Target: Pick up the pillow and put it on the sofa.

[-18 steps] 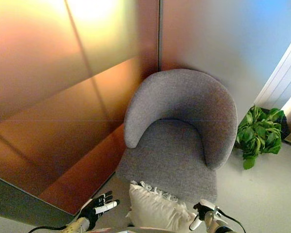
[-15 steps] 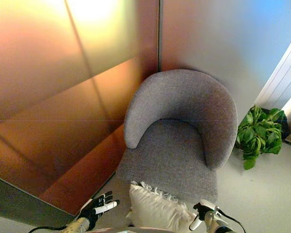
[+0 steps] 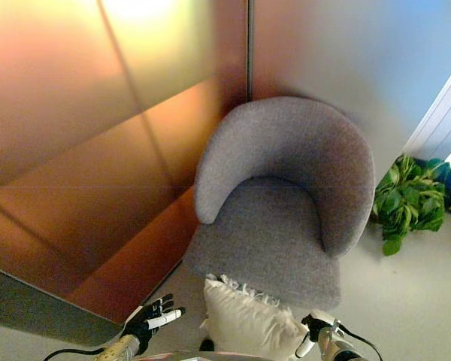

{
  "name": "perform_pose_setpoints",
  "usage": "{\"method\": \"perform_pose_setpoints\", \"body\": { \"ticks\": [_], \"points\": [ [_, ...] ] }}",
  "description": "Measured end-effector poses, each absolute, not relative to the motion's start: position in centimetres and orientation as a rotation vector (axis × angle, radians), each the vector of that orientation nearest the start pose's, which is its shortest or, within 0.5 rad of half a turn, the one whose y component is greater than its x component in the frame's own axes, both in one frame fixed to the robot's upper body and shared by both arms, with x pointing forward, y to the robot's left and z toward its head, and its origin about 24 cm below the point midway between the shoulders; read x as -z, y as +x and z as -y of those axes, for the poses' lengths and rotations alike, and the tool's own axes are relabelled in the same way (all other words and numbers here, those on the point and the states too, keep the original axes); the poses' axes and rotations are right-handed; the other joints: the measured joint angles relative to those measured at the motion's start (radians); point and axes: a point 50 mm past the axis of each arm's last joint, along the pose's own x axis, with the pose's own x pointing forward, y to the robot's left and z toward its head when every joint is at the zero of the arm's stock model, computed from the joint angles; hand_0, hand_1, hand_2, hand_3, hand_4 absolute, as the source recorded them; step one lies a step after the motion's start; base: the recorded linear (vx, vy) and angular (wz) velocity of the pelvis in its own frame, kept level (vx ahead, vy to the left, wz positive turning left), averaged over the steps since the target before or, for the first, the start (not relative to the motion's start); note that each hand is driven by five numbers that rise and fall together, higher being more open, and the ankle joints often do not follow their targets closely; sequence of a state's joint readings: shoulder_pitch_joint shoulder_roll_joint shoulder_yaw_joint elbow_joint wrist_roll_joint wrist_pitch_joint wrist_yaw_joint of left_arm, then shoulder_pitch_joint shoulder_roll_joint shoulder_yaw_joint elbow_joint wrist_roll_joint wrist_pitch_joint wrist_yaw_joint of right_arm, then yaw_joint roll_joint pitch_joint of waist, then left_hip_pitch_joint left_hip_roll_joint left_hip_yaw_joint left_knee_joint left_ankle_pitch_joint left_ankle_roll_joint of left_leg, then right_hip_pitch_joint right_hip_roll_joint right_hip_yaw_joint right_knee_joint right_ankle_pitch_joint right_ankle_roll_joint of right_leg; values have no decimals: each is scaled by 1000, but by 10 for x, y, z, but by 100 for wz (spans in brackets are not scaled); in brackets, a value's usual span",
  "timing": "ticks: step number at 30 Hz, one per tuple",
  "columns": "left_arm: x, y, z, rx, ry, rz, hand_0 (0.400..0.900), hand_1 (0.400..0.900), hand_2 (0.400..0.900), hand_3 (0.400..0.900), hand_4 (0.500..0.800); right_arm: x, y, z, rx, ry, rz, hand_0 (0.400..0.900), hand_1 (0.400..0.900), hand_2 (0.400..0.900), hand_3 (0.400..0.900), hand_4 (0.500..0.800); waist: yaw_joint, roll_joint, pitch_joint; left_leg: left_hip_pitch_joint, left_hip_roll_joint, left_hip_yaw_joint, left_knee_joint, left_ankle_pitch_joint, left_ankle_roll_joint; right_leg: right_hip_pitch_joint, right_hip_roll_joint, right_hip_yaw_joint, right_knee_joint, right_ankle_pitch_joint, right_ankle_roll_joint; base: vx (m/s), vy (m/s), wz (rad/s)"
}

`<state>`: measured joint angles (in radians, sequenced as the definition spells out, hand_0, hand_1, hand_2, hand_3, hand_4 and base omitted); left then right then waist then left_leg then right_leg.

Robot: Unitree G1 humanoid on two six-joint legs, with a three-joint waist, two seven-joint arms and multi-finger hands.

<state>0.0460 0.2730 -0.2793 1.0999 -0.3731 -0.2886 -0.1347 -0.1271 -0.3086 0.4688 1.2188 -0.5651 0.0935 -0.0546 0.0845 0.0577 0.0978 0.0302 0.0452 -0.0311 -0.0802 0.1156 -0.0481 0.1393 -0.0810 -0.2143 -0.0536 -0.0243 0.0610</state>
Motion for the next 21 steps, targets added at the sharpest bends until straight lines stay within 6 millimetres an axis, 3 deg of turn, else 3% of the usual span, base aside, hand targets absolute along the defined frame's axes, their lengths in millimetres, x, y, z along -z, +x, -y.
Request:
{"method": "perform_pose_setpoints", "body": {
  "ticks": [5, 8, 13, 17, 21],
  "points": [
    [133, 157, -199, 53, -33, -765, 900, 900, 900, 900, 800, 120, 186, 263, -347, -1252, -1037, 900, 900, 900, 900, 800, -1, 99, 96, -111, 4, -12, 1, 45, 5, -116, 1, -4, 21, 29, 2, -178, 82, 0],
    [124, 177, -190, 67, -58, -690, 900, 900, 900, 900, 800, 100, 218, 269, -290, -1301, -971, 900, 900, 900, 900, 800, -1, 133, 141, -156, 4, -13, 1, 60, 4, -171, 2, -1, 37, 34, 4, -115, 18, -1],
    [103, 214, -180, 79, -96, -563, 900, 900, 900, 900, 800, 67, 267, 265, -202, -1344, -846, 900, 900, 900, 900, 800, 0, 145, 230, -228, 5, -13, 4, 82, 5, -273, 2, 16, 101, 33, 3, -79, 18, -5],
    [83, 245, -175, 75, -112, -465, 900, 900, 900, 900, 800, 46, 291, 265, -150, -1366, -794, 900, 900, 900, 900, 800, -1, 147, 287, -277, -7, -12, 14, 91, 13, -367, -18, 30, 197, 5, 10, -41, 23, -4],
    [68, 262, -170, 76, -117, -392, 900, 900, 900, 900, 800, 27, 310, 264, -120, -1387, -746, 900, 900, 900, 900, 800, 0, 150, 326, -329, -23, 3, 30, 99, 21, -474, -45, 55, 316, -38, 17, -38, 26, -1]
  ]
}}
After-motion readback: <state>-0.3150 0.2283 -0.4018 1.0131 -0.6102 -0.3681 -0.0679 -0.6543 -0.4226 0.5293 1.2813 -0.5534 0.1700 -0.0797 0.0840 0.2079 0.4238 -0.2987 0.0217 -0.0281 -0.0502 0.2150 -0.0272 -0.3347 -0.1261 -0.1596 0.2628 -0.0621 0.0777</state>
